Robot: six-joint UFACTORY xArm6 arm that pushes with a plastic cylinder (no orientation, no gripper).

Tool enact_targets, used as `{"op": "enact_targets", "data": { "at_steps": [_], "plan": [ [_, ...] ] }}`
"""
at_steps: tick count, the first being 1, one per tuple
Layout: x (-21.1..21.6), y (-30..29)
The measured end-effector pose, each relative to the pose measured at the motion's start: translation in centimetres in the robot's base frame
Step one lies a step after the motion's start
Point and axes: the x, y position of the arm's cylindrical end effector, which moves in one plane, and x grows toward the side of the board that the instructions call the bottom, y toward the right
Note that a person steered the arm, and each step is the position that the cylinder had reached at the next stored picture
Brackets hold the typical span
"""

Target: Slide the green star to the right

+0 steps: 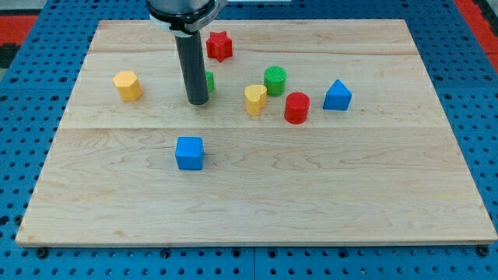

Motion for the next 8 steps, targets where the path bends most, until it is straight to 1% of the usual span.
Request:
{"op": "enact_targets", "data": {
  "at_steps": [2,3,4,7,8],
  "plan": [
    [0.1,-1.1],
    [0.3,-5.8],
    [-0.3,-6.1],
    [-3.9,-5.3],
    [-4.2,-5.3]
  ]
}}
